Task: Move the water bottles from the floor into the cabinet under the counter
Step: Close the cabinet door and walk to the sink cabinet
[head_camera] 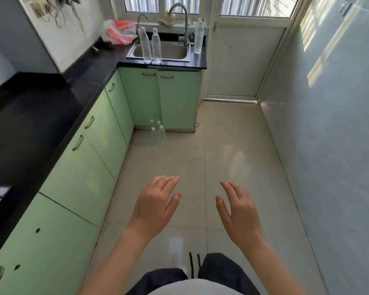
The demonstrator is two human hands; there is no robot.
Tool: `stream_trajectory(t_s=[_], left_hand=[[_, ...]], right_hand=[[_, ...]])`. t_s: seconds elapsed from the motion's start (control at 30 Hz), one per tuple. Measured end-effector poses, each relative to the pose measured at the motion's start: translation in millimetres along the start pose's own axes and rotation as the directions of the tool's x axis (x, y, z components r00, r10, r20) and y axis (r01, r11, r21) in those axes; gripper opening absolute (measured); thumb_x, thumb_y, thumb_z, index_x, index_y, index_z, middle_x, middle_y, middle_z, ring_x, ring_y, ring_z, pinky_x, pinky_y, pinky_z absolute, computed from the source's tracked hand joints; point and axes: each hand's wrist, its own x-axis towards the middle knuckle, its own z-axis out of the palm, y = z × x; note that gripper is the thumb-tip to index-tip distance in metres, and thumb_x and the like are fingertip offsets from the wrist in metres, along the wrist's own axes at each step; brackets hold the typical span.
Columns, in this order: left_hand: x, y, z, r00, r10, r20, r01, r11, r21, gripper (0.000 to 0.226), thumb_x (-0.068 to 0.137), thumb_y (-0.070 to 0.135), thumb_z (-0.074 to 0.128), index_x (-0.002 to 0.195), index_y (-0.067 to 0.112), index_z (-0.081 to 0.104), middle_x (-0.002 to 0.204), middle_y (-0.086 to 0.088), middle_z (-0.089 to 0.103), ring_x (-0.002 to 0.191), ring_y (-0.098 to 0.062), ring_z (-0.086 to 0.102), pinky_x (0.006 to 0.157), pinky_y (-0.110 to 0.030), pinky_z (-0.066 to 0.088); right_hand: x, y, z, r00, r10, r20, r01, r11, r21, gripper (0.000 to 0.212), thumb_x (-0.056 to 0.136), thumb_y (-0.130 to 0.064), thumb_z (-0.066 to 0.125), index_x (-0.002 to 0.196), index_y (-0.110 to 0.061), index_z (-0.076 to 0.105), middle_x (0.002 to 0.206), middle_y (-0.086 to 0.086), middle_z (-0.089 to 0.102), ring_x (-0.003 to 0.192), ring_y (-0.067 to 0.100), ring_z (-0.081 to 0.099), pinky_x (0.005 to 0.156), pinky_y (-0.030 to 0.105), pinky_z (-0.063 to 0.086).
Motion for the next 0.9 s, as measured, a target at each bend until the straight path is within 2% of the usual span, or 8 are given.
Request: stream_trajectory(t_s=[0.13, 0.43, 0.6, 0.77, 0.9], left_hand=[[77.2, -29.7, 18.2, 0.999, -0.025, -0.023, 0.025, 1.0, -0.003, 0.048, 0.098, 0.038, 0.039, 0.13, 0.011, 0.061, 0.124, -0.003, 0.065, 0.12, -0.026, 0.055, 0.098, -0.039, 0.049], [249.6, -93.5, 71.4, 0.977, -0.211, -0.003, 0.211, 0.977, -0.017, 0.051, 0.099, 0.041, 0.035, 0.132, 0.012, 0.06, 0.126, -0.002, 0.064, 0.122, -0.023, 0.055, 0.101, -0.036, 0.047], [377.1, -132.0, 57.6, 0.959, -0.268, -0.098, 0.269, 0.963, 0.002, 0.057, 0.102, 0.047, 0.029, 0.132, 0.011, 0.06, 0.128, -0.003, 0.065, 0.123, -0.024, 0.055, 0.102, -0.04, 0.047], [466.5, -177.2, 56.9, 0.931, -0.337, -0.141, 0.338, 0.941, -0.019, 0.051, 0.099, 0.04, 0.035, 0.131, 0.009, 0.061, 0.128, -0.004, 0.064, 0.123, -0.025, 0.055, 0.105, -0.04, 0.044], [514.1, -237.2, 72.3, 0.94, -0.33, -0.082, 0.333, 0.943, 0.017, 0.052, 0.101, 0.043, 0.032, 0.131, 0.012, 0.061, 0.127, -0.002, 0.065, 0.122, -0.023, 0.056, 0.105, -0.04, 0.045]], right_hand=[[77.6, 25.3, 28.8, 1.0, -0.006, 0.023, 0.006, 1.0, 0.007, 0.048, 0.097, -0.036, 0.044, 0.125, -0.003, 0.064, 0.116, 0.01, 0.068, 0.106, 0.028, 0.064, 0.091, 0.036, 0.05], [300.0, 92.6, 102.2, 0.987, -0.088, 0.133, 0.076, 0.992, 0.098, 0.048, 0.098, -0.037, 0.043, 0.127, -0.004, 0.062, 0.119, 0.01, 0.067, 0.109, 0.027, 0.063, 0.095, 0.036, 0.048], [442.9, 99.8, 119.6, 0.964, -0.22, 0.15, 0.202, 0.971, 0.132, 0.048, 0.098, -0.036, 0.043, 0.127, -0.002, 0.062, 0.118, 0.011, 0.066, 0.109, 0.027, 0.06, 0.094, 0.036, 0.048], [558.7, 98.5, 160.0, 0.945, -0.276, 0.172, 0.251, 0.955, 0.157, 0.049, 0.098, -0.035, 0.043, 0.13, -0.001, 0.059, 0.122, 0.013, 0.064, 0.113, 0.029, 0.058, 0.097, 0.039, 0.046], [619.0, 93.6, 211.9, 0.931, -0.306, 0.2, 0.278, 0.948, 0.155, 0.048, 0.098, -0.034, 0.044, 0.13, -0.002, 0.06, 0.122, 0.011, 0.065, 0.113, 0.027, 0.058, 0.097, 0.037, 0.046]])
